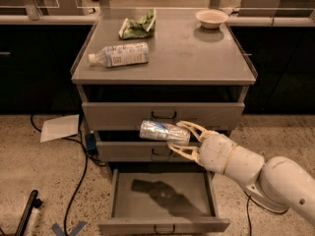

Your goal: Pick redbull can from bottom drawer and place on counter

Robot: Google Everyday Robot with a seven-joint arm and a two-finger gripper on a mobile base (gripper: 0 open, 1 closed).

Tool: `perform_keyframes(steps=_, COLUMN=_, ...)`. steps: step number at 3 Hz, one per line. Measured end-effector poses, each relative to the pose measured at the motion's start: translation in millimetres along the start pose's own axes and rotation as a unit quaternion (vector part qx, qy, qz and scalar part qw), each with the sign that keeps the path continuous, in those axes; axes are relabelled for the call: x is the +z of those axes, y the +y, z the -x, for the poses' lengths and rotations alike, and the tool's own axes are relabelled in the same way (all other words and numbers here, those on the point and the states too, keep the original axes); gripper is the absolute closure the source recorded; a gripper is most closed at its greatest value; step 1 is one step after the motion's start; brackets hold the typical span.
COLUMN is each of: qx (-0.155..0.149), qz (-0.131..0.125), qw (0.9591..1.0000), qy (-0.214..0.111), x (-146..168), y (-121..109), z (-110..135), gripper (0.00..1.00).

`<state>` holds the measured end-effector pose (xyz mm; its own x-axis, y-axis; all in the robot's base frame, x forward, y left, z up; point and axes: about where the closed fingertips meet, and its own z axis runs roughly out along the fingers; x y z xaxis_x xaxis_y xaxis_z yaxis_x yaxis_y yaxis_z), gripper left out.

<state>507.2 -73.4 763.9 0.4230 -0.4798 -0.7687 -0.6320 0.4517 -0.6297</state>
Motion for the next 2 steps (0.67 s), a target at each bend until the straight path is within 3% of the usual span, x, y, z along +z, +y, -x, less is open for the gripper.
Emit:
perform_keyframes(steps=1, qx=-0.035, qz=-0.013, qw=0.9992, qy=-0.011, x=-1.5, y=-15.0, z=22.7, gripper=1.0)
perform_keyframes(steps=2, qx=-0.106, qz=-0.032, qw=0.9935, qy=-0.025, x=-2.6, y=-43.8, z=72.0, gripper=1.0)
